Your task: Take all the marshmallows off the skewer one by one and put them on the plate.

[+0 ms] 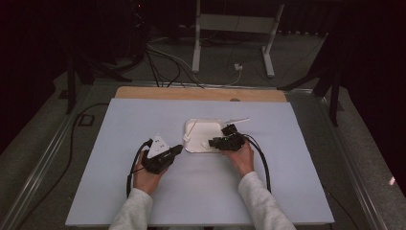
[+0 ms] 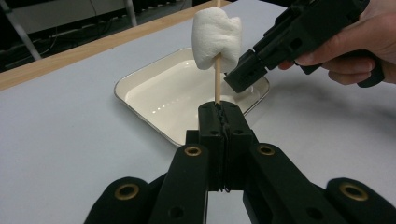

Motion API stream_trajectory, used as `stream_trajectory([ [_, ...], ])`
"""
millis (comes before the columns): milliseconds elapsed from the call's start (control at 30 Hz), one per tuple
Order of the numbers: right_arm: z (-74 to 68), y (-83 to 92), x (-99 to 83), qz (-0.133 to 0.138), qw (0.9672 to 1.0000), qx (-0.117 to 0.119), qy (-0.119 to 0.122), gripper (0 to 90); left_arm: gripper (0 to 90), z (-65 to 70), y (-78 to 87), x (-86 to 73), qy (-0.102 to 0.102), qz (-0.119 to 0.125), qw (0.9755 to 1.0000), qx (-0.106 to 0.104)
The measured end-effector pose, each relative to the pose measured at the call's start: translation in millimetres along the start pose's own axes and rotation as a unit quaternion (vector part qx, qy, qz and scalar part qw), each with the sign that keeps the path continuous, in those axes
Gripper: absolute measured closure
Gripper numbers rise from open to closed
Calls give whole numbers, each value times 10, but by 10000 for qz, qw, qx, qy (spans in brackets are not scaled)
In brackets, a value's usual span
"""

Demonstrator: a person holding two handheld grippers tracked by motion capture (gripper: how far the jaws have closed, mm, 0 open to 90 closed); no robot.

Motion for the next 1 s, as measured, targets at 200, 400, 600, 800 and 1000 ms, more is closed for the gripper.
stream_trajectory([
  [200,-33,85,61,199,9997,94,-120,303,900,-4,-1,-1,5,2,10000,10],
  [400,-112,283,201,677,9960,495,-313,178,900,-5,-3,0,23,9,10000,15],
  [600,-223,459,317,971,9919,791,-227,151,900,-2,-10,-2,36,9,10000,8],
  [800,-393,547,400,1070,9895,972,2,152,900,-4,-11,-3,41,10,10000,10],
  [1000,-533,583,464,1121,9870,1144,103,153,900,1,-11,0,44,18,10000,2],
])
Point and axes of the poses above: each handheld gripper's, and its own axes: y roughly backward along the jaws, x roughly out of its top, z roughly to its right, the point moved 6 cm from there along -y, roughly forward along the jaws, and after that the axes turned 2 degrees about -x, right-handed, at the moved point
